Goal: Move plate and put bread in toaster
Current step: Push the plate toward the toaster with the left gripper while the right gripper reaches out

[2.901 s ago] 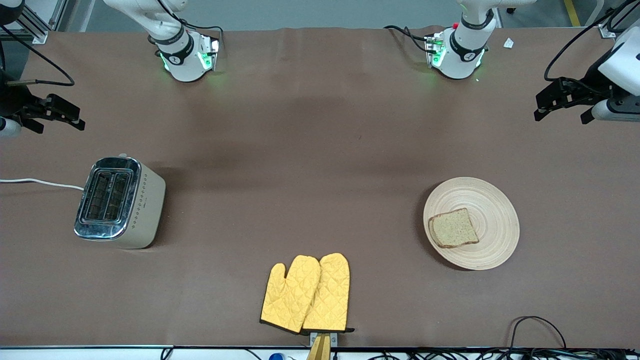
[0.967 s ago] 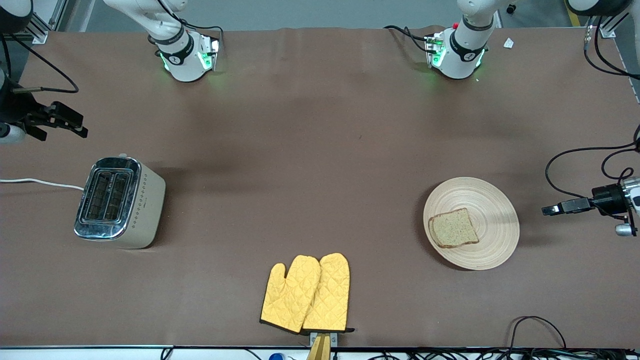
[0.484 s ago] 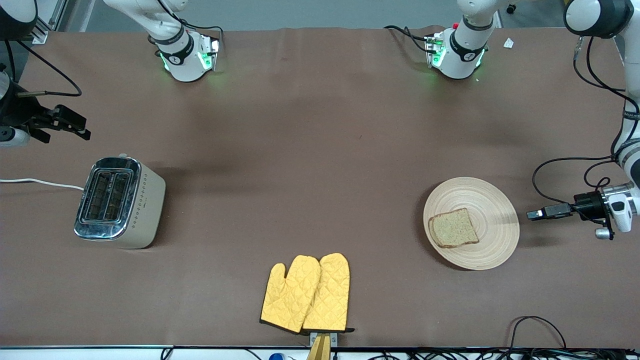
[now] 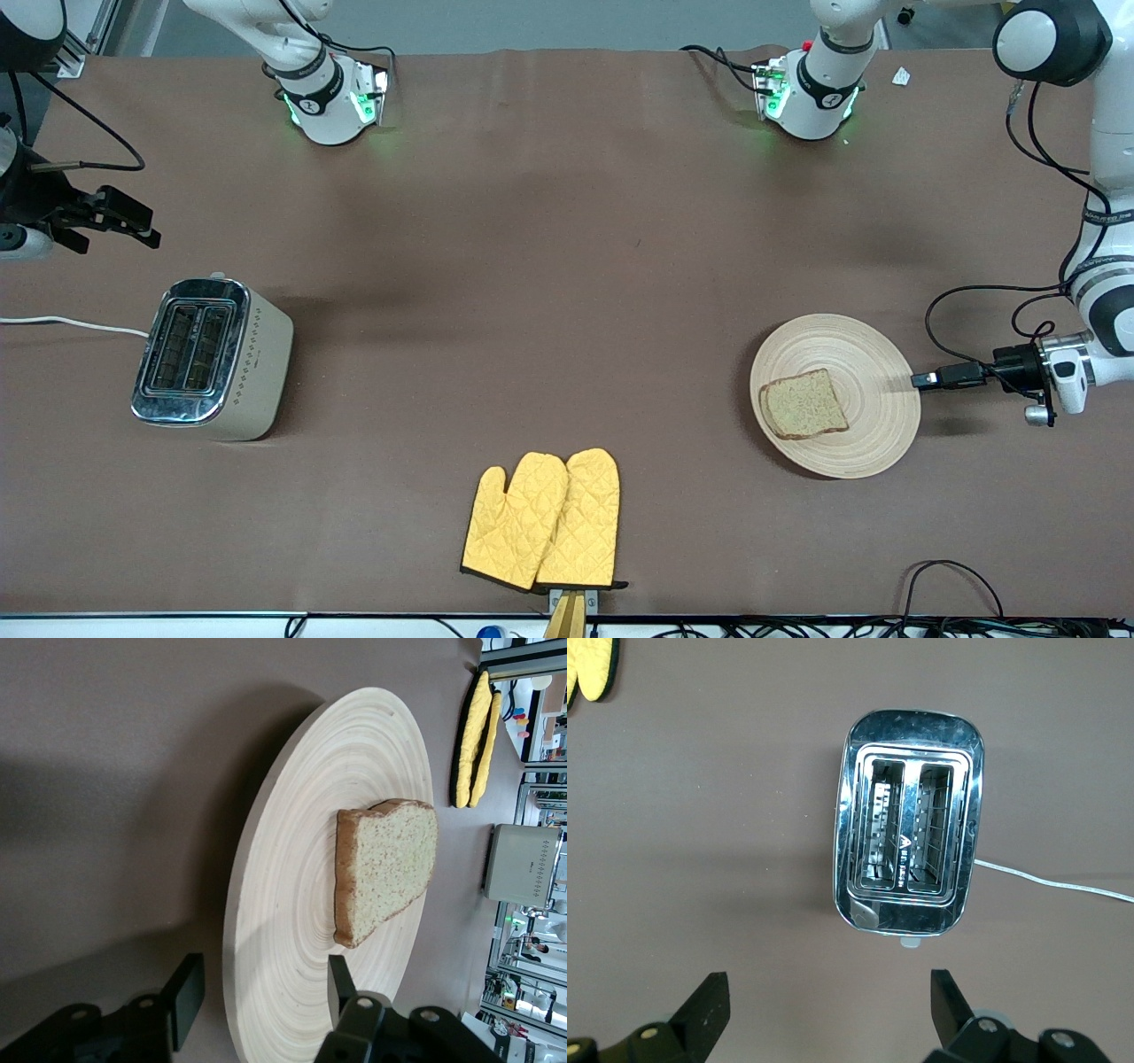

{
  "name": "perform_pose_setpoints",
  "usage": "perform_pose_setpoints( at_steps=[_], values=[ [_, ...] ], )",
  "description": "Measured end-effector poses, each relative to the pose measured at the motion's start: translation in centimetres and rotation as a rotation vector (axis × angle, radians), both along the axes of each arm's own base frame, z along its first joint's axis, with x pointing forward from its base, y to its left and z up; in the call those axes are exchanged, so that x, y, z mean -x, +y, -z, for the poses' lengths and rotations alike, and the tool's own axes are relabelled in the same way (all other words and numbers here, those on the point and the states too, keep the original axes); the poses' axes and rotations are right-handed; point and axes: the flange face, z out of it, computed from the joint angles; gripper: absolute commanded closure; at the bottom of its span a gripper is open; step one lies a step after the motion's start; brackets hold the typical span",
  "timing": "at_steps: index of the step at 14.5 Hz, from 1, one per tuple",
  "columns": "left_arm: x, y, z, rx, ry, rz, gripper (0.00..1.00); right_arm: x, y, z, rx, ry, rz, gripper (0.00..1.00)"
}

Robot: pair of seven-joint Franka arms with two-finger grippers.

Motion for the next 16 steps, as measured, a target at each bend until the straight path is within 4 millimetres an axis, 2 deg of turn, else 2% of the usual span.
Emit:
perform_pose_setpoints(
  at_steps=[3, 7, 13, 16],
  values=[
    [0.0, -0.2, 0.7, 0.002, -0.005, 0.009, 0.63, 0.0, 0.0, 0.0, -0.001, 0.003, 0.0, 0.0],
    [0.2, -0.4, 1.6, 0.009, 0.006, 0.011, 0.7, 0.0, 0.0, 0.0, -0.001, 0.003, 0.0, 0.0],
    [0.4, -1.1, 3.1, 0.034, 0.004, 0.019, 0.98, 0.1, 0.0, 0.1, -0.002, 0.006, 0.0, 0.0],
    [0.2, -1.2, 2.6, 0.061, -0.008, 0.022, 1.0, 0.1, 0.0, 0.1, -0.002, 0.007, 0.001, 0.0]
  ],
)
